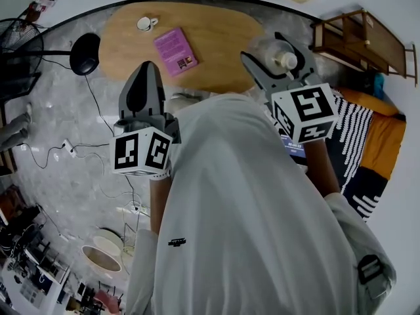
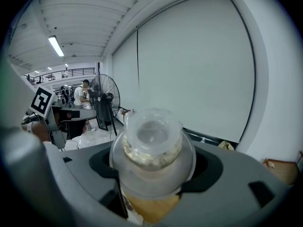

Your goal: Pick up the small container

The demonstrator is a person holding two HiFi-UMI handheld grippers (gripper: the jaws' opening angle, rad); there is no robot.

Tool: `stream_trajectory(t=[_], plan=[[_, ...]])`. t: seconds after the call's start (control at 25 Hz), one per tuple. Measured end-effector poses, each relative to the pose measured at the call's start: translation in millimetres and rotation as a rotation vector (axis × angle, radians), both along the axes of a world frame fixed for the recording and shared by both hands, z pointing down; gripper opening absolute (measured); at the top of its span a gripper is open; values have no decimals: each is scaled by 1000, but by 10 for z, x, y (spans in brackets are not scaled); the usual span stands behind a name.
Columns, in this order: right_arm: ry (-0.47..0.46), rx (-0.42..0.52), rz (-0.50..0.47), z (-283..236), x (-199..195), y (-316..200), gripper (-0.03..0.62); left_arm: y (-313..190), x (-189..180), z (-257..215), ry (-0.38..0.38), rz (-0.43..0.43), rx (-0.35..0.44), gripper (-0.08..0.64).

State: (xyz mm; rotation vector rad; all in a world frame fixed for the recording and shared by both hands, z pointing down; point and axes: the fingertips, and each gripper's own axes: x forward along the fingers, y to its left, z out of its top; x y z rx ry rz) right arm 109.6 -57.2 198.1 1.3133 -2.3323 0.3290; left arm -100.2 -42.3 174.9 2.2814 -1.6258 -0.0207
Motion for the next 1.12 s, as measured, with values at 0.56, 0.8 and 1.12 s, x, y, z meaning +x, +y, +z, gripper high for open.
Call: stream_trajectory(t=[0.56,0.8,1.12], plan=[[-9,0,-13,-21,-53,-103,341,-43,20,-6,-19,12,-23,23],[-7,-9,-18,24,-43,-85,341,-58,67,-1,-22,17,-35,23],[1,-12,-14,55,3,-92,341,-68,92,25,-26,19,-44,23]])
